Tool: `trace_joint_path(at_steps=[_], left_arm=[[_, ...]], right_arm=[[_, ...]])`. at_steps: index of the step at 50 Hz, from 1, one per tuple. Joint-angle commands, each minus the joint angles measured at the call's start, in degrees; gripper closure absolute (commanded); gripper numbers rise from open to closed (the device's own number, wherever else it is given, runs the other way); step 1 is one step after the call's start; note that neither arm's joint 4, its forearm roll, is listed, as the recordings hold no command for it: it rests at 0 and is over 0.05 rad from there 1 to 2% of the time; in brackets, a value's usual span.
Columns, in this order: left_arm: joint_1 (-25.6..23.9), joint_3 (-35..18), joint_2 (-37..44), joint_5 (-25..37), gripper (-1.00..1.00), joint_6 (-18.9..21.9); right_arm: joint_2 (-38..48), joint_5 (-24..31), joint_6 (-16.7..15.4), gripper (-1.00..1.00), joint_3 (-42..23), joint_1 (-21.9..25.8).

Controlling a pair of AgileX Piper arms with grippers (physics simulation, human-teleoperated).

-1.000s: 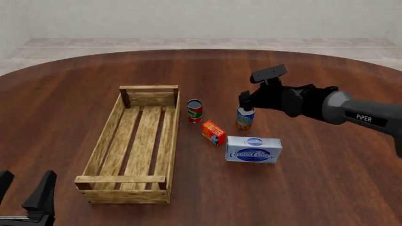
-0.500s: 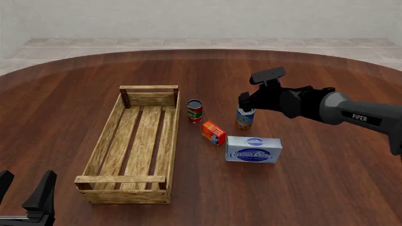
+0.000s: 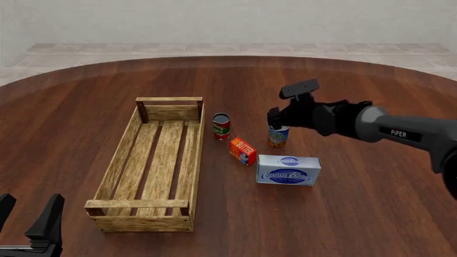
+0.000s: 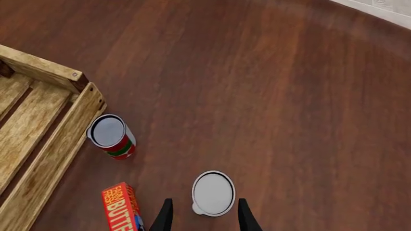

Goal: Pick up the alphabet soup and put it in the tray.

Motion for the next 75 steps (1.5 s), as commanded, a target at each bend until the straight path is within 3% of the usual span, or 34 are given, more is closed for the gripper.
trace_joint_path(at_steps=[1,75], left_arm=[[0.0,0.0,0.0,0.0,-1.0,0.0],[0.0,0.0,0.0,0.0,-1.0,0.0]], right_arm=[[0.84,-0.42,0.47,-1.0,0.31,0.26],[6.72,-2.73,1.65,-1.0,-0.53,-0.25]])
